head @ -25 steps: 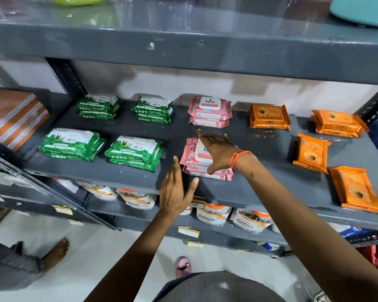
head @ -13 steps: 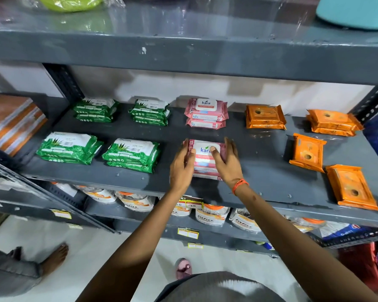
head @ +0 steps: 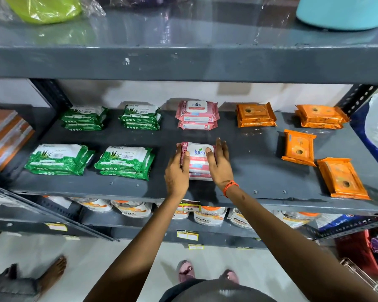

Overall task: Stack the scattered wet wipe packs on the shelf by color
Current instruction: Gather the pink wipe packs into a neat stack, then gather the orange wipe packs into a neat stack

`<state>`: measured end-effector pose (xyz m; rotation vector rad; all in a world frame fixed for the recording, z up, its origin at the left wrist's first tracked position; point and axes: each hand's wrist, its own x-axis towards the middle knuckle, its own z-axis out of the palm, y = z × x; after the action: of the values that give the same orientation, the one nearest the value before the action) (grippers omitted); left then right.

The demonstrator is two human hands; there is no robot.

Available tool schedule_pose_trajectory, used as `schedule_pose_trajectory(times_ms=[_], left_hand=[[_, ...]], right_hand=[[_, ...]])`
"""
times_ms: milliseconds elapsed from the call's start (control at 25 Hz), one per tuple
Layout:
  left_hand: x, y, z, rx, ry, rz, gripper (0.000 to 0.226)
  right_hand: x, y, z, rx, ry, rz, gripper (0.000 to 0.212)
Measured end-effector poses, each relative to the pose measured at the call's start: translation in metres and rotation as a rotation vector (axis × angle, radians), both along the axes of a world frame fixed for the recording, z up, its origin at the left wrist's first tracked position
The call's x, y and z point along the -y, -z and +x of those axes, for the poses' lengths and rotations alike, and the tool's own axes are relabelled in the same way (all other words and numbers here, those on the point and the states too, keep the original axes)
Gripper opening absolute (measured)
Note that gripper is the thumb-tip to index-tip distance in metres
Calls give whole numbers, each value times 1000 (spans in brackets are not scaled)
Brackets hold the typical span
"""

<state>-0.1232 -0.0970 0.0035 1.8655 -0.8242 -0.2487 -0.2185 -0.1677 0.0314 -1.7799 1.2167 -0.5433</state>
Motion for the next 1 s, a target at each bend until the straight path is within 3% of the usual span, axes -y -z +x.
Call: schedule_pose_trajectory(times_ms=[200,360,520,640,800,880,960,1000], left_hand=[[-1,7,9,-6,-10,-12,42],[-2,5,5,43,-79,55,64],[-4,-5,-25,476,-196,101,63],[5,-10,-80,609,-83,85,57],[20,5,-140,704,177,77,51],[25,18,-151,667,231,148,52],[25,30,-153,606,234,269,61],[23,35,-153,607,237,333,66]], right_hand=[[3,2,6,3,-15,4,61],[15,-2,-8,-29,-62,-69,61],[71,0,-75,-472,130,-357,69],[116,7,-138,-629,282,-357,70],[119,7,-163,-734,139,-277,71],[106,4,-161,-775,99,-280,72],[93,-1,-158,-834,-25,-333,61],[92,-4,-157,-848,-125,-373,45]])
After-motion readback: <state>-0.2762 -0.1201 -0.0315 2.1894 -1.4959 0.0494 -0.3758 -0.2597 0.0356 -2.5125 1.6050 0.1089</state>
